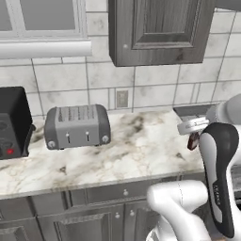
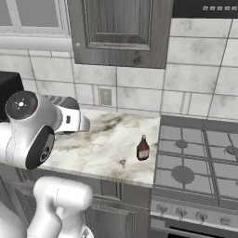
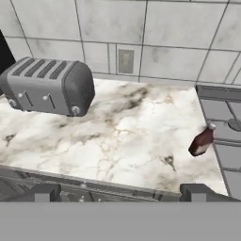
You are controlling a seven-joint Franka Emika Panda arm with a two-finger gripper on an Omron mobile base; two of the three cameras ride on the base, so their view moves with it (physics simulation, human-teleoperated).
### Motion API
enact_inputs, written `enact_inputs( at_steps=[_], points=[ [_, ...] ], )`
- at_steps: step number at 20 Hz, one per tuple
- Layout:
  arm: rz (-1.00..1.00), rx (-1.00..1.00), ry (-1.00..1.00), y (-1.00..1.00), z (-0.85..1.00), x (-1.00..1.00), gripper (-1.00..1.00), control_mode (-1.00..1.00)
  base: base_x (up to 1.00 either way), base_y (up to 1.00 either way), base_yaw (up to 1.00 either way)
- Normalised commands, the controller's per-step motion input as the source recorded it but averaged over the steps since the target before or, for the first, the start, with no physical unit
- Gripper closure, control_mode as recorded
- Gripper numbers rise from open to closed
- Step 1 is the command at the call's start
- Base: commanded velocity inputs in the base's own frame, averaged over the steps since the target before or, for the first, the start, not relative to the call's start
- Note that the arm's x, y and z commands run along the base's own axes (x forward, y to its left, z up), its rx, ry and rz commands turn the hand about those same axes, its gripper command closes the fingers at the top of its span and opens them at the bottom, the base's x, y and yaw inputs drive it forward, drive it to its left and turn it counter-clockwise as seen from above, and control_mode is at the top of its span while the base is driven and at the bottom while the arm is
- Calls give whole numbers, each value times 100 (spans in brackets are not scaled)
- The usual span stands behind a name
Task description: Take 2 condiments from the cabinet and move them on the counter near the stove.Make sure the condiments are lined up with each other, next to each other.
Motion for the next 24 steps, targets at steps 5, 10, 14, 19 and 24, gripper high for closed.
enact_inputs(
  at_steps=[5, 10, 14, 19, 24],
  points=[
    [0, 0, 0, 0, 0, 0, -100, 100, -88, 27, 18],
    [0, 0, 0, 0, 0, 0, -100, 100, -55, 65, 16],
    [0, 0, 0, 0, 0, 0, -100, 100, -14, 100, 25],
    [0, 0, 0, 0, 0, 0, -100, 100, -13, 98, 37],
    [0, 0, 0, 0, 0, 0, -100, 100, -1, 100, 32]
  ],
)
